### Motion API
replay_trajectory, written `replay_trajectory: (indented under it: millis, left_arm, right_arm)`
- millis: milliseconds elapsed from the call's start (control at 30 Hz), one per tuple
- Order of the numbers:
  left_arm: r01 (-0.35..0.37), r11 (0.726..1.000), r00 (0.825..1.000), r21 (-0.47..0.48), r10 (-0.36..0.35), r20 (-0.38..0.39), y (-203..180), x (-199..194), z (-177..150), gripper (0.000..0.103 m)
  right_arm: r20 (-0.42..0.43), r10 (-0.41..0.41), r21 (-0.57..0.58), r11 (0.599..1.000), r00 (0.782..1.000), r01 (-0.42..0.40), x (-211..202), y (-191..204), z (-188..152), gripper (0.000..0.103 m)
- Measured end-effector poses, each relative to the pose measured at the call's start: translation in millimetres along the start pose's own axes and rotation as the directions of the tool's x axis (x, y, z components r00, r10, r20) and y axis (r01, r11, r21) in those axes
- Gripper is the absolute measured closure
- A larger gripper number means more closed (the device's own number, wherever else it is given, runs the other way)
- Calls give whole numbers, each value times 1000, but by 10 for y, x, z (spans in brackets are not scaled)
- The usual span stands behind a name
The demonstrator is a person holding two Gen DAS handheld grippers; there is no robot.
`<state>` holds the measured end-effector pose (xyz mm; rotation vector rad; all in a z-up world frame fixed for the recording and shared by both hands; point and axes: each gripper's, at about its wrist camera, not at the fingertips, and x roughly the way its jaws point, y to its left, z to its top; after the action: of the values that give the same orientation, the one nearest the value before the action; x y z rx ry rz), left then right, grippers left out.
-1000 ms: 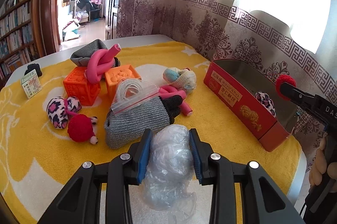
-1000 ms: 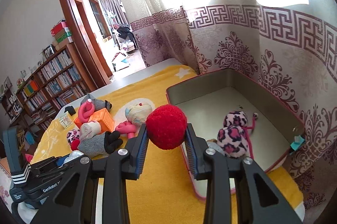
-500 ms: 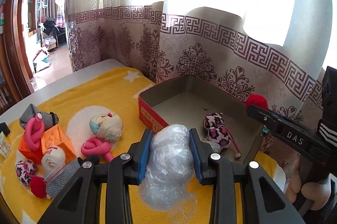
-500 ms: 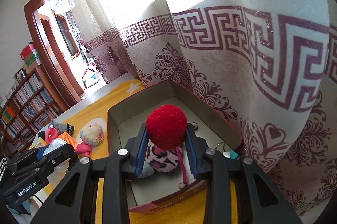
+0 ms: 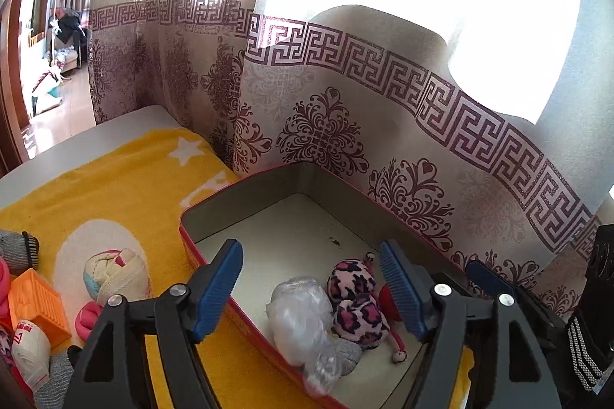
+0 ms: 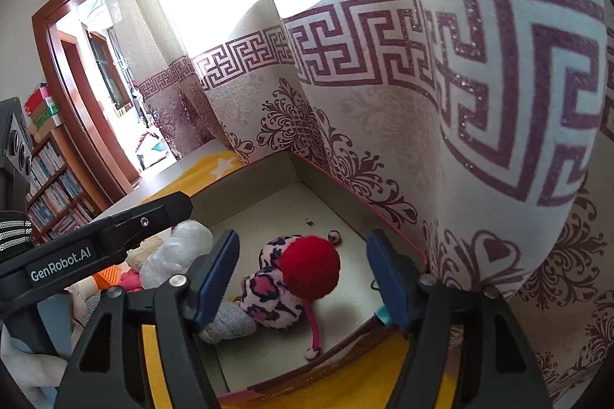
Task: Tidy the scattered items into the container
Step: 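Carry the bag and pompom over the red box and open both tools, then withdraw both tools from the box back over the table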
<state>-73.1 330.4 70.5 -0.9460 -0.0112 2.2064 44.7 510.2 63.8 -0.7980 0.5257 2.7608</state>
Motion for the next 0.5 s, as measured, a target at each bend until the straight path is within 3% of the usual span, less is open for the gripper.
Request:
replay_trajectory:
  millis: [200,367,467,500]
  left_arm:
    - [6,999,1000,-38,-7,-23,160,23,-96,22]
    - [-31,998,999,-52,30,-17,320,-113,-166,22]
    - [-49,995,999,-90,49,-3,486,-238,-220,7]
    - [-51,993,999,-105,51,2,547,-288,-239,6]
  right_arm:
    - [2,-6,20,1000,1000,6,19,-37,9,22]
    - [-1,-1,-3,1000,1000,1,43,64,-37,22]
    - [5,5,-17,1000,1000,-5,15,132,-59,22]
    - [7,12,-19,1000,1000,-12,6,155,-66,22]
